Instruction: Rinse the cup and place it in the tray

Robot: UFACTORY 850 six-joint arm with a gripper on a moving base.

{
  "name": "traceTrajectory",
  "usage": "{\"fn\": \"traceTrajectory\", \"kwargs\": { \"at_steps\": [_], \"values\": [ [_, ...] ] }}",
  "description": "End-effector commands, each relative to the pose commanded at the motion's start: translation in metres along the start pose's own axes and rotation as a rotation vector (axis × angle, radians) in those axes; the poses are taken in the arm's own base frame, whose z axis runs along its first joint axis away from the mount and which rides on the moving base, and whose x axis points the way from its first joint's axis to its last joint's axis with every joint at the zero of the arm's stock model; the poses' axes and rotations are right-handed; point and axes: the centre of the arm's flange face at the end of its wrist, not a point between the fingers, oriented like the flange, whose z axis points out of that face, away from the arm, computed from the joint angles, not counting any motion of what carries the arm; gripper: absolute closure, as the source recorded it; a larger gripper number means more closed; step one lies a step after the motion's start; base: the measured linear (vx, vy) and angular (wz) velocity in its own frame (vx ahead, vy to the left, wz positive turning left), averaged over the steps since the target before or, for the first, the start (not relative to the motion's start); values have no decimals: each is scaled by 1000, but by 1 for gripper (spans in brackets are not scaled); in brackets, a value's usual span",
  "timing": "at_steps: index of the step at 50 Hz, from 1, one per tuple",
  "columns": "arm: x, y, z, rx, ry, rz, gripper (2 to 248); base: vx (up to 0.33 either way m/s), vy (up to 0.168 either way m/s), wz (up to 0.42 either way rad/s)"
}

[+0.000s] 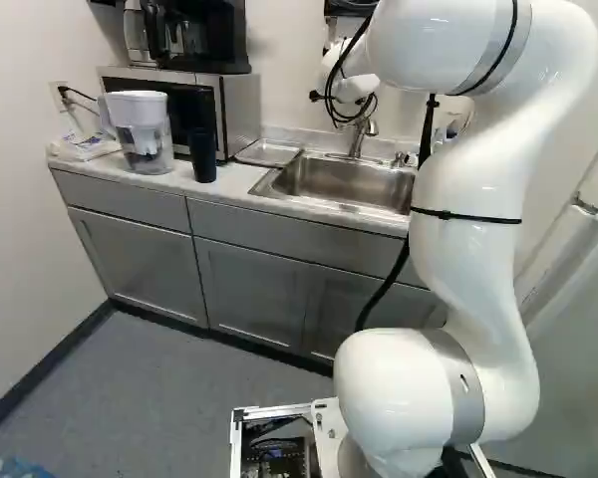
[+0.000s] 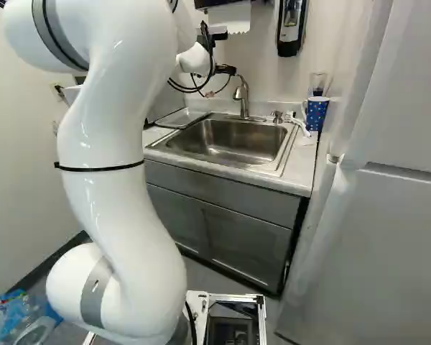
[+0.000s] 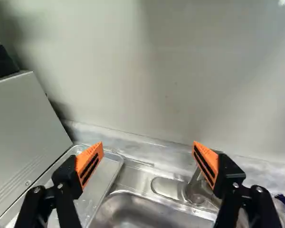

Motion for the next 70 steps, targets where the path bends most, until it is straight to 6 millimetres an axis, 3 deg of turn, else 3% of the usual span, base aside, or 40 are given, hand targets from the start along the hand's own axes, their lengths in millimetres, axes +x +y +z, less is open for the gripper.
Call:
{"fn": "traceTrajectory", "kwargs": {
  "at_steps": [26, 70],
  "values": [
    [-9, 2, 0, -3, -100, 1, 3, 0, 0, 0],
    [-12, 25, 7, -35, -138, 12, 3, 0, 0, 0]
  ]
}}
